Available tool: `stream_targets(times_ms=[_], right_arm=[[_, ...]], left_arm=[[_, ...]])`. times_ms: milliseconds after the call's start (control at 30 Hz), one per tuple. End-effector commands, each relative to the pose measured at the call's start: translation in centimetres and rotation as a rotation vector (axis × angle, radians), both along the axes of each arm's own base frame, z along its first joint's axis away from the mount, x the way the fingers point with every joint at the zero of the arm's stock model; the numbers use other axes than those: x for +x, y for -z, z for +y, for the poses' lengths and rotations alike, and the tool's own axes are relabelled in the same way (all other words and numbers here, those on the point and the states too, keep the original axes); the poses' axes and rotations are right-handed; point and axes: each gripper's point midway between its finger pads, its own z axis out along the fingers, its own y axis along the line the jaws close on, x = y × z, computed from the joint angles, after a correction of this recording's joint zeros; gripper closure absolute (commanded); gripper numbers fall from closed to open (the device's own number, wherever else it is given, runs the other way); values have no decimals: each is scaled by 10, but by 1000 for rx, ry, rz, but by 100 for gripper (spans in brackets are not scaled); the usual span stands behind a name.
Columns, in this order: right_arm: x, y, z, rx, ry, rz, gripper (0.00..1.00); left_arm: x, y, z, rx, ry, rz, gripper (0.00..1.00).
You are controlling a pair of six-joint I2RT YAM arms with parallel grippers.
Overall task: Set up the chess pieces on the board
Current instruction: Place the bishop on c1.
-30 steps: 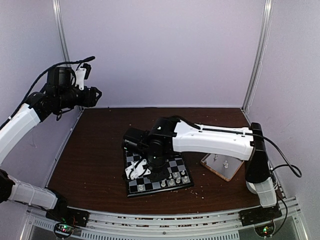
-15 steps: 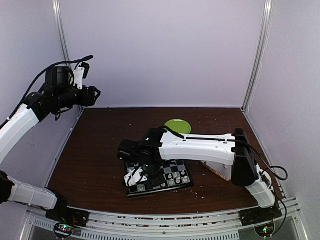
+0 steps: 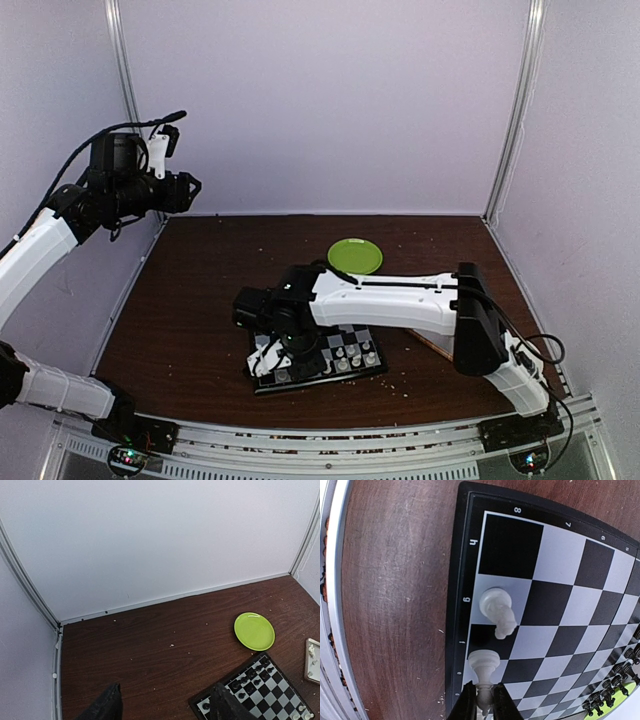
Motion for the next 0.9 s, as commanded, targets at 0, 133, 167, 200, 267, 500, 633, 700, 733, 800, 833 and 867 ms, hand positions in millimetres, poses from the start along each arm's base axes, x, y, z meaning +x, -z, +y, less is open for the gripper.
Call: stream_targets(times_ms=[0,133,167,200,267,500,633,700,733,800,833,867], right_arm=[[1,2,5,5,11,-11,87],[2,4,6,2,14,-20,84],[2,5,6,2,14,-22,84],[3,5,7,5,17,-27,84],[5,6,9,7,20,-34,84],[4,6,12,17,21,-28,86],[5,5,15,29,24,-24,89],[5,4,16,33,24,-23,89],[4,3,16,35,23,-22,90],[4,4,16,34,24,-20,90],[4,4,16,35,23,-19,90],[3,4,16,33,23,-19,90]], left_arm=[[1,-15,0,-16,10,-56,39],[1,-15,0,-17,15,-55,39],[1,-15,-1,-17,16,-54,39],[1,-15,0,-17,16,-54,39],[0,-15,-1,-18,18,-54,39],[0,-15,-1,-16,19,-54,39],[0,-16,-1,-18,22,-54,39],[0,-15,-1,-17,22,-53,39],[0,-16,-1,-17,22,-54,39],[0,-15,-2,-18,24,-53,39],[0,-15,-2,-19,24,-52,39],[1,-14,-2,-17,24,-50,39]])
